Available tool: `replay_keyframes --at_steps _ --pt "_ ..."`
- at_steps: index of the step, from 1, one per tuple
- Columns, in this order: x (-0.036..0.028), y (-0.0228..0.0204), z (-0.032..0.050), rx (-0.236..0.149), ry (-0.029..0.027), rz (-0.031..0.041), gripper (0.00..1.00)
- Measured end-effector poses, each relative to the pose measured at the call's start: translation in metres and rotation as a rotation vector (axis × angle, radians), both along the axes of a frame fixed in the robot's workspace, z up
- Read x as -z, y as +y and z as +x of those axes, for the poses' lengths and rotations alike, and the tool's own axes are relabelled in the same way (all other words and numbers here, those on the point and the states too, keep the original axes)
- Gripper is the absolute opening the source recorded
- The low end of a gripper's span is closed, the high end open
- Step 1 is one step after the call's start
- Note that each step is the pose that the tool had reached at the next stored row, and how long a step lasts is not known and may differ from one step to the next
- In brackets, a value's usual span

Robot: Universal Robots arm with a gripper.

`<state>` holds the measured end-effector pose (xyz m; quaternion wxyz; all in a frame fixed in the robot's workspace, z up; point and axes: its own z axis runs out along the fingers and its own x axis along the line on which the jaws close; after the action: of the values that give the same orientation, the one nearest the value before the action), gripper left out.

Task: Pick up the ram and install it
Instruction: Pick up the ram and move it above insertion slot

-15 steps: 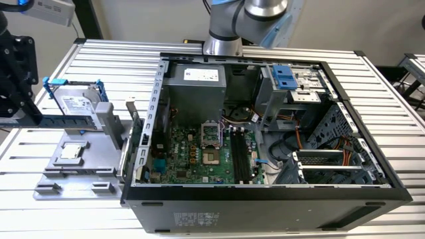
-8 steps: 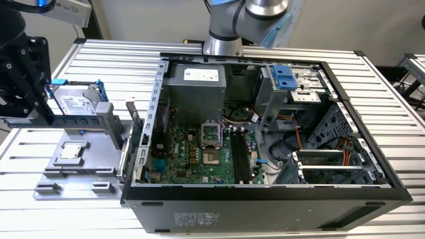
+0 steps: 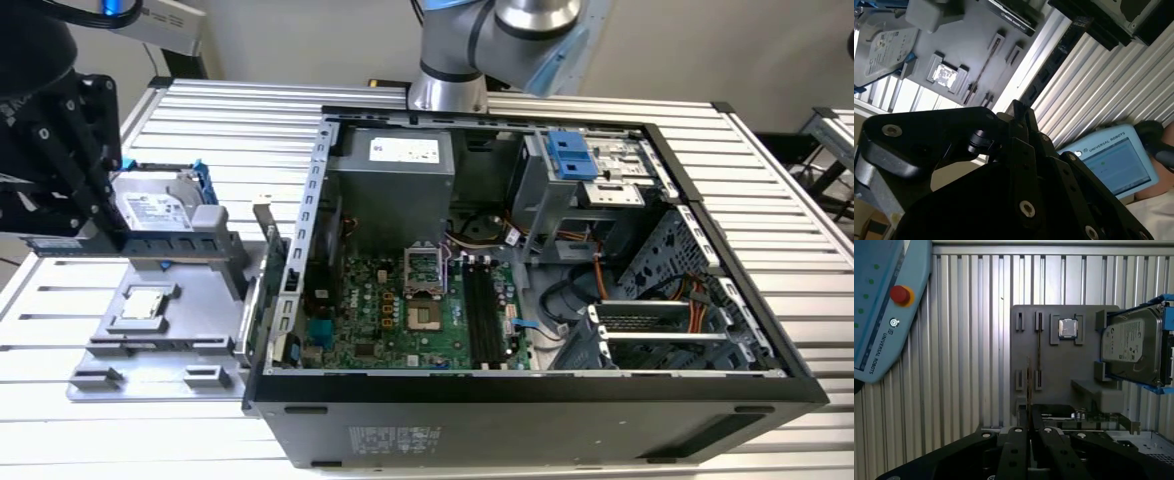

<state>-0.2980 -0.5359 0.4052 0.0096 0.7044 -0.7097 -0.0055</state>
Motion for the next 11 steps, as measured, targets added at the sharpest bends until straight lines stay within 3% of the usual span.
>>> replay_keyframes --at_steps 11 --pt "0.0 0.0 0.0296 0.0 0.0007 0.0 0.0"
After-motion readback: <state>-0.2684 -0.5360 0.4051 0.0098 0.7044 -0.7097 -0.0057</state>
